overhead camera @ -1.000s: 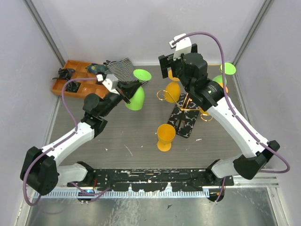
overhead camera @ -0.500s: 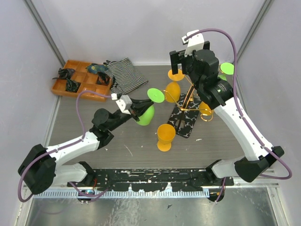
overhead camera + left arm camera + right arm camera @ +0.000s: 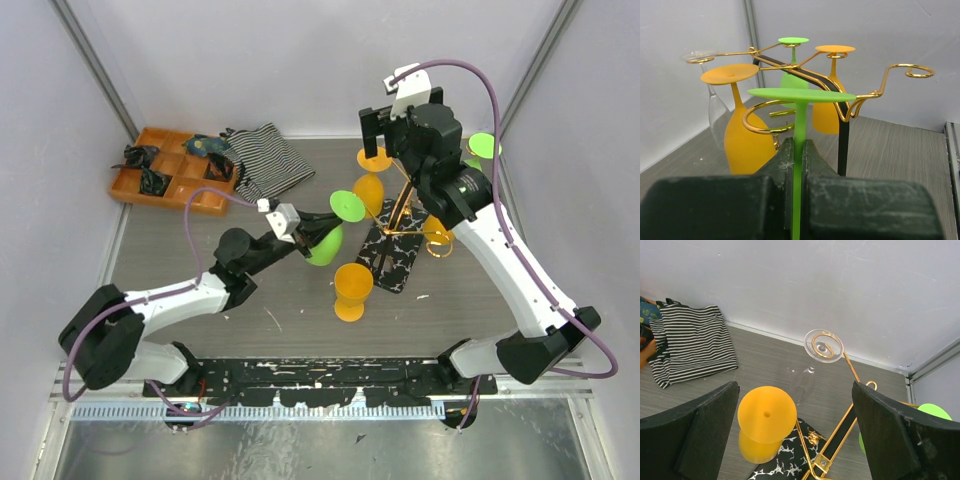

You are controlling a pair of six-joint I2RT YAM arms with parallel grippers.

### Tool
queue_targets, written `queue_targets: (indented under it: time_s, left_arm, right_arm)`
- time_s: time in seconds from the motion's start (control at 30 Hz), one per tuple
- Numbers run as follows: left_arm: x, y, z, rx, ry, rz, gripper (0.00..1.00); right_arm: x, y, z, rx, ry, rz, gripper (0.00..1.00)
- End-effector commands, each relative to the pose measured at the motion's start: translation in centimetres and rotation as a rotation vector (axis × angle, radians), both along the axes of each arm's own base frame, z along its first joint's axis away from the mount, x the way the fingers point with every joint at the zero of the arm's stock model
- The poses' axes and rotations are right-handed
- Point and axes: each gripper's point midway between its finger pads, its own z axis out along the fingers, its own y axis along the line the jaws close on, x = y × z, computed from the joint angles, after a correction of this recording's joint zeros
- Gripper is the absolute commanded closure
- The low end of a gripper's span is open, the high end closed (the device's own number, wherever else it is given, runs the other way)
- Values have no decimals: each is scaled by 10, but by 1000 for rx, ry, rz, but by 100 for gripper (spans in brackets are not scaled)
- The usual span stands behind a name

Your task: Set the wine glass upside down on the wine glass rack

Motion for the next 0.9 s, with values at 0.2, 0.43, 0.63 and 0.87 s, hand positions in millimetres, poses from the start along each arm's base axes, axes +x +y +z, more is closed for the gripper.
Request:
queue_targets:
  time_s: [0.2,0.43,0.63,0.87]
  left_arm:
    - [9,-17,33,-116,-85,-25,100]
    - [19,-24,28,-125,-65,-17,100]
    - [36,-13,27,-207,-41,86,100]
    - [44,5,26,-221,-57,190,100]
  right_arm:
    - [-5,-9,26,21,-66,-10,0]
    - [-4,-10,24,13,-62,-15,0]
    - [-3,-12,21,7,-57,-20,0]
    - [-1,-12,18,5,-51,-18,0]
